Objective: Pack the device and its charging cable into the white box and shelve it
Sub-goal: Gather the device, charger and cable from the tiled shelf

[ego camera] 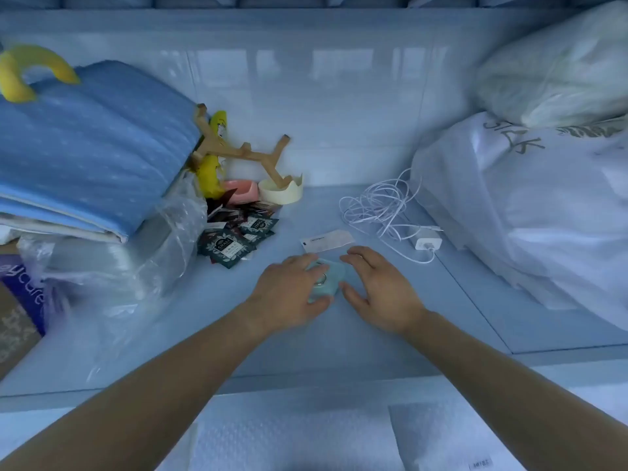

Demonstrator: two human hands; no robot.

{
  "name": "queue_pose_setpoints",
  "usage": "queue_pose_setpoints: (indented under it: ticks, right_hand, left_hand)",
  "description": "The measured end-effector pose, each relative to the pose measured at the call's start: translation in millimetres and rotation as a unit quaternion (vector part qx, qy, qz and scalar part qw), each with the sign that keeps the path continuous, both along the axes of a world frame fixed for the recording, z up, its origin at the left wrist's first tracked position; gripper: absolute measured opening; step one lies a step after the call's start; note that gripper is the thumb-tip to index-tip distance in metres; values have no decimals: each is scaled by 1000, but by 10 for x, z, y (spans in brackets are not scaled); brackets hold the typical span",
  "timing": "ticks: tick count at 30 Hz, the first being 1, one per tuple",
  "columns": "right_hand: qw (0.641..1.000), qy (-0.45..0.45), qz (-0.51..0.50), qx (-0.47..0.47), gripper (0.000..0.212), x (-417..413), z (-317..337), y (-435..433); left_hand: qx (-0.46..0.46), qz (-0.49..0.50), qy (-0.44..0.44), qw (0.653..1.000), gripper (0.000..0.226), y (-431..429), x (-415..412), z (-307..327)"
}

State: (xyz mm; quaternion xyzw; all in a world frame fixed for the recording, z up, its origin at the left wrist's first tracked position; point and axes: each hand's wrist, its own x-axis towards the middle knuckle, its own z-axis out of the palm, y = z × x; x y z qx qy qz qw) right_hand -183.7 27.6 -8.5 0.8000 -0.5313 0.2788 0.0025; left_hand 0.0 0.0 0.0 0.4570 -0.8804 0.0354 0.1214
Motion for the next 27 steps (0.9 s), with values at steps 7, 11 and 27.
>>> queue_pose_setpoints:
  ticks: [7, 11, 27]
  right_hand:
    - [1000, -5, -3, 7, 40, -106, -86, -212]
    - [1000, 16, 14, 16, 40, -218, -89, -399]
    - [982, 135, 75, 107, 52, -454, -180, -895]
  left_hand:
    - [58, 21, 41, 997, 59, -171, -37, -110]
    - [49, 56, 55, 996, 54, -239, -99, -113]
    - [52, 217, -30, 974, 57, -447, -726, -92]
